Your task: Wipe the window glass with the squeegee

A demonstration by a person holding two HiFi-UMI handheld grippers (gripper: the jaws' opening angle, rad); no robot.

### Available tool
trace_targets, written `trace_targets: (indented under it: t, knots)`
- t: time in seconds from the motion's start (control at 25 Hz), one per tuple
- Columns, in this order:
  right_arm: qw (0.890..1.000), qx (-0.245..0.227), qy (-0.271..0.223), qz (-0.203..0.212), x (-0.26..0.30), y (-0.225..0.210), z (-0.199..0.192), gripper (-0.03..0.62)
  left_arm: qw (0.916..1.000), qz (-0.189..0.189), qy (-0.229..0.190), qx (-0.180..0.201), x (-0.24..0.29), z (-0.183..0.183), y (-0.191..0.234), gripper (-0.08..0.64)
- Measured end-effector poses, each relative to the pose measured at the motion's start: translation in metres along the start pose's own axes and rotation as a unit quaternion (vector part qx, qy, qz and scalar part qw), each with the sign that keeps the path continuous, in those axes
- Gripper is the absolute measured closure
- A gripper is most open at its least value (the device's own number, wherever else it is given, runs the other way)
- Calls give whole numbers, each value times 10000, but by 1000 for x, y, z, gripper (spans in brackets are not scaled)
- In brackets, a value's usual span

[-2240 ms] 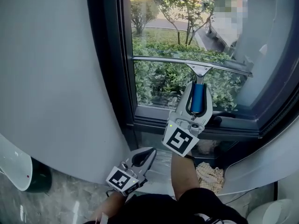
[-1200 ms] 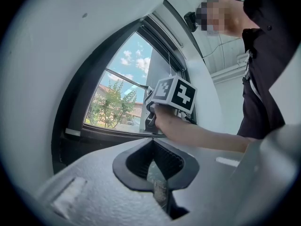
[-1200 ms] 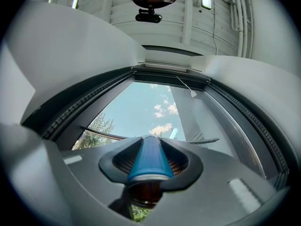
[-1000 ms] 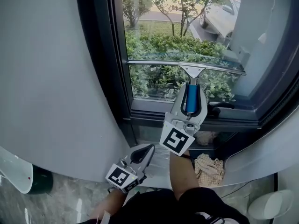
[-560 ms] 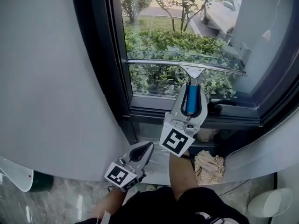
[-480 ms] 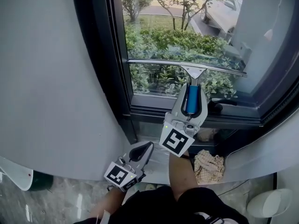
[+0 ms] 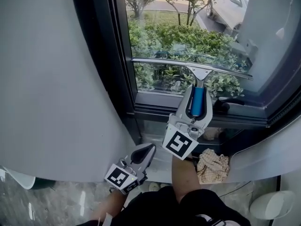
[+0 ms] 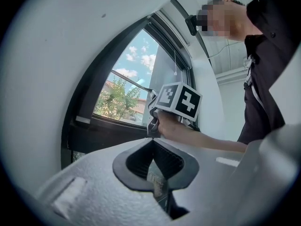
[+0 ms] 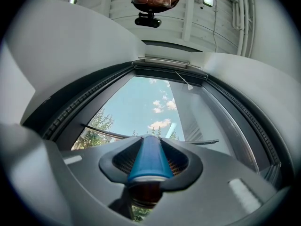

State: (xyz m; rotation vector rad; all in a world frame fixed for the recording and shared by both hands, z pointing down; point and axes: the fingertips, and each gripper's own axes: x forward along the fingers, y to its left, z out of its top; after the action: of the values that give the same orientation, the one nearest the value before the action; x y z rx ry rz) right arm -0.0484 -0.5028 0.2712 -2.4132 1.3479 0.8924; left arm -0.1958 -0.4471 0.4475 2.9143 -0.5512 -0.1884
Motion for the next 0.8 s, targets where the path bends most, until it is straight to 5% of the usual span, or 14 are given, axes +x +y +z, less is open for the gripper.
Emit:
trace_targets:
  t: [0.8]
  knots:
    - [9997, -148, 199, 84, -19, 2, -23, 459, 9998, 109, 95, -126, -2, -16, 3, 560]
